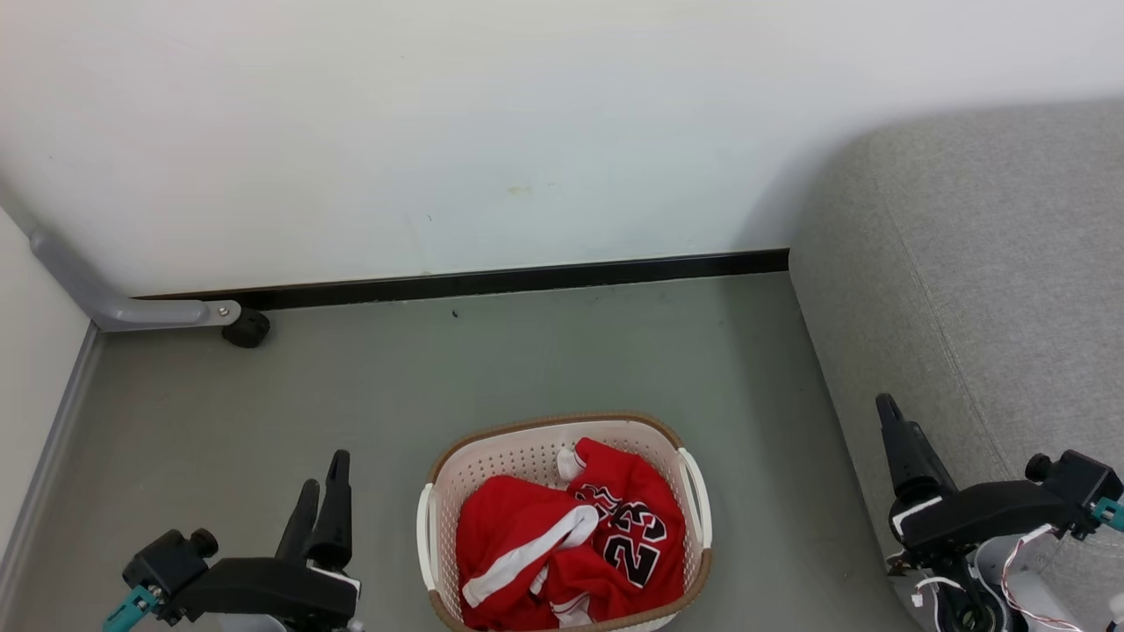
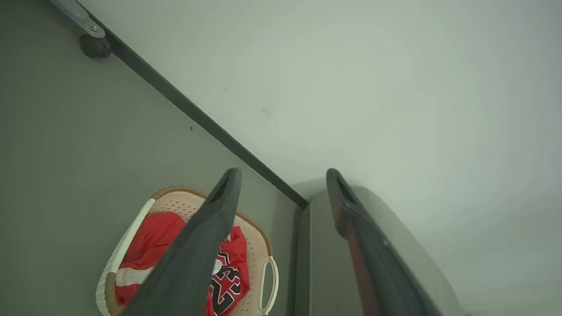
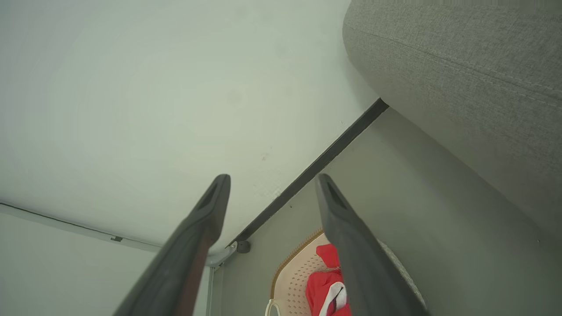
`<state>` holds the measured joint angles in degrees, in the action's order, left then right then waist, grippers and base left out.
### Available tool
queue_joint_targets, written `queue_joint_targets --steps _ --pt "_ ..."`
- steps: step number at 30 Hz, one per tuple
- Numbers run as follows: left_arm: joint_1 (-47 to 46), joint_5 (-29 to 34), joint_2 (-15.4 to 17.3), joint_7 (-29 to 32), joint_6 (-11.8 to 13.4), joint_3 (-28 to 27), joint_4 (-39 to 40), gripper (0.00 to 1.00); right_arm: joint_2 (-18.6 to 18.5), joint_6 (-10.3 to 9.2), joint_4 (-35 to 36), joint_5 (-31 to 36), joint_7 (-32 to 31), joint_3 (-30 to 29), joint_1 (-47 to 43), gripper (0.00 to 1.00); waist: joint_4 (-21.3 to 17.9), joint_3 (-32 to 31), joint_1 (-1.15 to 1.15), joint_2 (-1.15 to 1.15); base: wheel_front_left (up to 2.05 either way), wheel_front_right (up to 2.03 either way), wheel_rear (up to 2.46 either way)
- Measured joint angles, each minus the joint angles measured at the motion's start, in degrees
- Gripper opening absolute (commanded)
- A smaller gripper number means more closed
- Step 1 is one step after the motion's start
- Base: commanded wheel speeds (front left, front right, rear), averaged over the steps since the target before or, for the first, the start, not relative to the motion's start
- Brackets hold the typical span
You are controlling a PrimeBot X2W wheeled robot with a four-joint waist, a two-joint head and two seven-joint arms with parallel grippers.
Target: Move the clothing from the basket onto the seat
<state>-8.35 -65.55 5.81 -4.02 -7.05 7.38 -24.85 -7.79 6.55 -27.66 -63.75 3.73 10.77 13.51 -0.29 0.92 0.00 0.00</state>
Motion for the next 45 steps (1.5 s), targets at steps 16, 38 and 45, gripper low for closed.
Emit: queue_joint_targets --steps 16,38,45 --pt "-1.16 19.33 1.93 -3.27 2.36 3.81 -0.1 1.0 -2.85 -2.1 -3.65 14.72 3.5 7.27 4.42 1.0 -0.29 -0.08 0.0 0.0 0.0 0.0 0.0" --pt "-2.31 41.36 3.27 -7.77 7.11 6.42 0.13 1.0 -5.55 -3.53 -6.58 32.86 8.04 15.52 10.35 1.0 -0.44 0.48 0.0 0.0 0.0 0.0 0.0" --pt "-3.18 47.06 2.94 -9.32 7.91 6.49 0.04 1.0 -6.21 -3.66 -8.01 38.67 9.56 17.17 12.29 1.0 -0.41 0.51 0.0 0.0 0.0 0.0 0.0"
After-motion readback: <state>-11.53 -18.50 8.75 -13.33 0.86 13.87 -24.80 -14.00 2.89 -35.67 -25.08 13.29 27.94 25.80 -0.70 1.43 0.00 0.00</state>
